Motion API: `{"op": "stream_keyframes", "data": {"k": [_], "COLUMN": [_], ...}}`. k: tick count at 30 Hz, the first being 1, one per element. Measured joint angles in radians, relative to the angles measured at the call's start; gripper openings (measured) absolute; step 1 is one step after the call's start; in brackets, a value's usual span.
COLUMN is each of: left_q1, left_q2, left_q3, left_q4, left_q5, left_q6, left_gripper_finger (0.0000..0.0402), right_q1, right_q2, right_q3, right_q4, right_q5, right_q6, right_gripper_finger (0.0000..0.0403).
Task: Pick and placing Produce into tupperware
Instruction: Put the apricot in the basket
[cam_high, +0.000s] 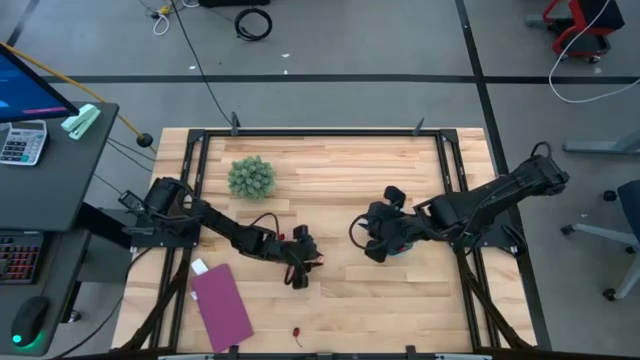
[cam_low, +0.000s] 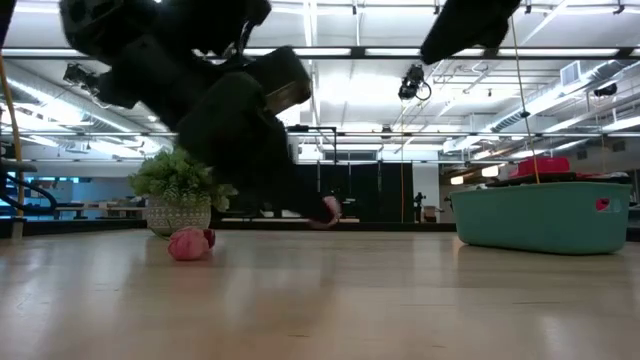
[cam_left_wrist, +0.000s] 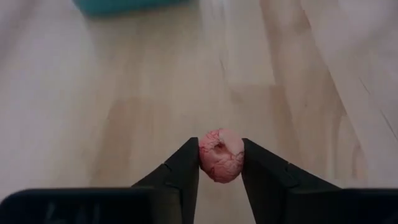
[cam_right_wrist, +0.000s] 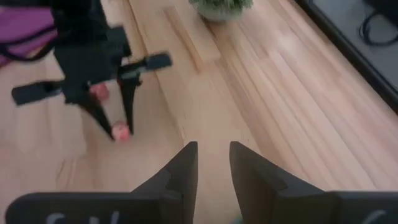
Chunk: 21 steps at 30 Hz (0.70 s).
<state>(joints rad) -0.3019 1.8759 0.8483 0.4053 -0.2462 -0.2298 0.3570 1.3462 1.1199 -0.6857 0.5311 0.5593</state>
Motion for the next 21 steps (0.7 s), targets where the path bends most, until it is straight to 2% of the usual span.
{"op": "stream_keyframes", "data": {"k": [4, 10, 12, 16, 21], "left_q1": [0.052, 0.142, 0.168, 0.205, 0.214], "left_q2": [0.000, 0.012, 0.037, 0.141, 0.315], "left_q3": [0.098, 0.303, 0.368, 0.505, 0.665], "left_q4": [0.013, 0.019, 0.015, 0.011, 0.008], "left_q5": [-0.002, -0.004, 0.024, 0.144, 0.170], "left_q6": [0.100, 0.249, 0.274, 0.269, 0.294], "left_gripper_finger": [0.0120, 0.0113, 0.0113, 0.0116, 0.0113], "right_q1": [0.038, 0.123, 0.152, 0.199, 0.223], "right_q2": [-0.039, -0.105, -0.116, -0.127, -0.130], "right_q3": [0.057, 0.061, 0.061, 0.061, 0.061], "right_q4": [-0.150, -0.175, -0.193, -0.231, -0.260], "right_q5": [0.002, 0.098, 0.127, 0.181, 0.208], "right_q6": [0.090, 0.127, 0.145, 0.189, 0.230], "right_gripper_finger": [0.0101, 0.0100, 0.0100, 0.0100, 0.0100]}}
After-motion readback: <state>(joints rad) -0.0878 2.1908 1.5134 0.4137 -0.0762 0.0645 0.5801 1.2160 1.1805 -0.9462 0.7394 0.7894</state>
